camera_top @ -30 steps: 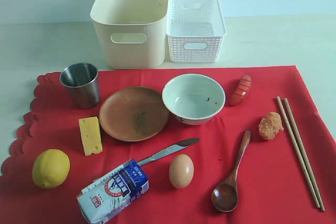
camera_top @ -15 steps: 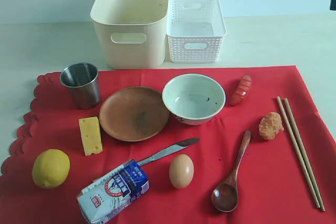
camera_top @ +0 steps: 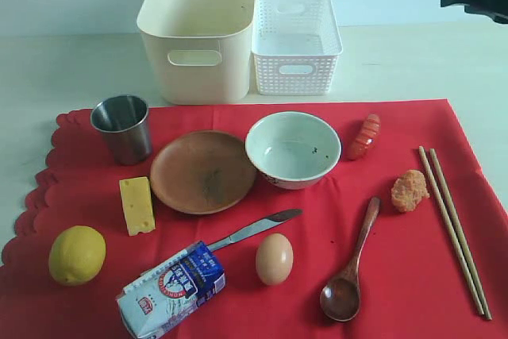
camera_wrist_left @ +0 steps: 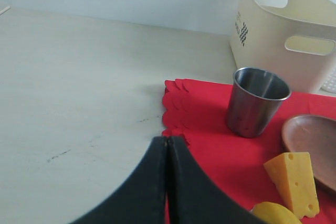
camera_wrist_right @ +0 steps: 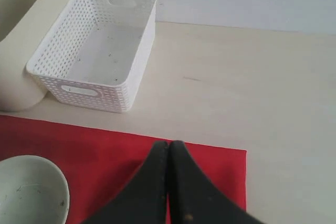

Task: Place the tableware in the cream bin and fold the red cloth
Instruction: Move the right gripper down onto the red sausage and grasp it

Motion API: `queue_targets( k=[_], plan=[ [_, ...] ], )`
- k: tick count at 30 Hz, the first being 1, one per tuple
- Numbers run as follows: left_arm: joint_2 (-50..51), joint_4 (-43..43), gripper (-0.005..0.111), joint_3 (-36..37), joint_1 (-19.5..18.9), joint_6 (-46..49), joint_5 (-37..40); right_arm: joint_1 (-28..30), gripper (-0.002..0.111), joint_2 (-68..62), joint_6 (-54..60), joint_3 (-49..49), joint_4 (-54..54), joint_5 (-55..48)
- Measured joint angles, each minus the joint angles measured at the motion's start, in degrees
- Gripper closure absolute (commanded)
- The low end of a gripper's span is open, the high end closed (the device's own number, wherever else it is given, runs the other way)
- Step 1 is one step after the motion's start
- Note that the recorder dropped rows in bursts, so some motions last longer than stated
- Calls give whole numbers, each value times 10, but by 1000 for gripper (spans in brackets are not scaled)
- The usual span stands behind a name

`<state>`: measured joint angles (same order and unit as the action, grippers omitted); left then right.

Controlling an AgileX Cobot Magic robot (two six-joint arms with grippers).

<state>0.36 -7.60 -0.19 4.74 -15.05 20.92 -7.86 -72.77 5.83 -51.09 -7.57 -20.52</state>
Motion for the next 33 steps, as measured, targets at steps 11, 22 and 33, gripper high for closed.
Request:
queue_targets(
  k=[11, 22, 33],
  plan=[
    [0, 0, 107, 0, 0, 0, 0, -38, 108, -91, 52, -68, -4, -28],
    [0, 0, 107, 0, 0, 0, 0, -74, 108, -183, 73, -134, -12, -88],
    [0, 0, 107, 0, 0, 0, 0, -74, 69, -295, 69, -191, -12, -165]
  ],
)
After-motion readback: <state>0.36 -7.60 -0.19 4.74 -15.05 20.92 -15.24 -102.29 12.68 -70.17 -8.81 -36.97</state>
